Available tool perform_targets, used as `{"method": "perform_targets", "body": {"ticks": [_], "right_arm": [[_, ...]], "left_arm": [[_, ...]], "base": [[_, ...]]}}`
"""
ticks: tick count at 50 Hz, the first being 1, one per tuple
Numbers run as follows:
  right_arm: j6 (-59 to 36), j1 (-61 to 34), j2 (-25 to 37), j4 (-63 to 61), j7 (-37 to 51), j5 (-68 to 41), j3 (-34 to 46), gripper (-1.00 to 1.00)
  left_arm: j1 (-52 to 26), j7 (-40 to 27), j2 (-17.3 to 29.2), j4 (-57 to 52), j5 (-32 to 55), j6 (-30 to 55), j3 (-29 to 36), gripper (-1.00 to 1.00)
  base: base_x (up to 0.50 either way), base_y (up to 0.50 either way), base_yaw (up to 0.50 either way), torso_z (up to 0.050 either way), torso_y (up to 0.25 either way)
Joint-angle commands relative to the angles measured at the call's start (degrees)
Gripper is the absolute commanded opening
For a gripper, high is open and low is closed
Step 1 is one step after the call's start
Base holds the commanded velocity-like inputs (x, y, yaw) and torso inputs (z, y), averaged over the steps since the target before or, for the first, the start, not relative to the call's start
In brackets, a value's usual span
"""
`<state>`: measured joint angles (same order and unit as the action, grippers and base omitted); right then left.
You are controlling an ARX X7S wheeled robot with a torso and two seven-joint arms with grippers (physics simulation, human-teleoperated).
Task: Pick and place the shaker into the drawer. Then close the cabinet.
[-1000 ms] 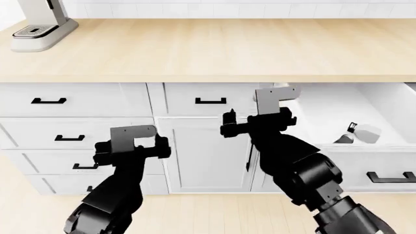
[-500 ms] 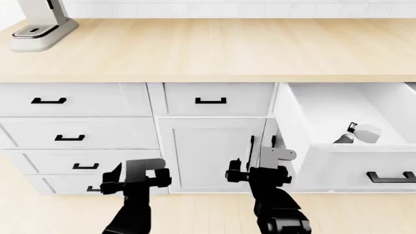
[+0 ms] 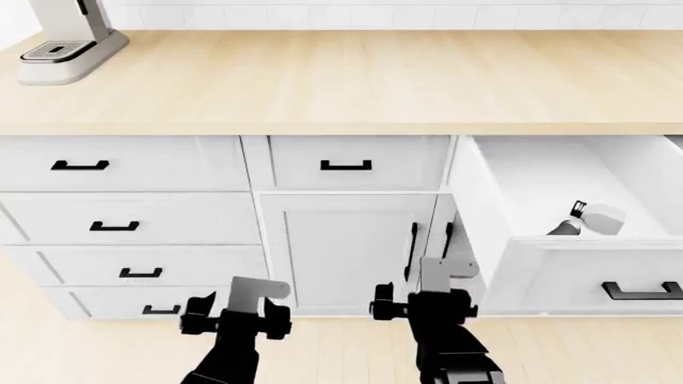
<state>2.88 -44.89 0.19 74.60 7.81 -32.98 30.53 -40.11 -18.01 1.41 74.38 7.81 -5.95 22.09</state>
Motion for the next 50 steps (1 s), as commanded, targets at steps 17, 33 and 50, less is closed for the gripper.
{"method": "perform_targets", "body": {"ticks": [17,33,50], "right_arm": [[-1.5,-0.3,-0.2,0.4,-2.1,-0.8,2.2,1.0],[-1.6,-0.3,-0.2,0.4,-3.0,0.0,1.0,1.0],[-1.4,-0.3,-0.2,0.4,-4.5,-0.8,1.6,1.0]], "left_arm": [[-0.4,2.2,-0.4,0.6,-5.8,3.6,-6.3,1.0],[-0.1,2.3,-0.6,0.6,-6.9,3.4,-6.1,1.0],[-0.4,2.8,-0.6,0.6,-6.8,3.4,-6.0,1.0]], "base": [[0.0,0.33,0.0,0.0,0.0],[0.0,0.5,0.0,0.0,0.0],[0.38,0.17,0.0,0.0,0.0]]}}
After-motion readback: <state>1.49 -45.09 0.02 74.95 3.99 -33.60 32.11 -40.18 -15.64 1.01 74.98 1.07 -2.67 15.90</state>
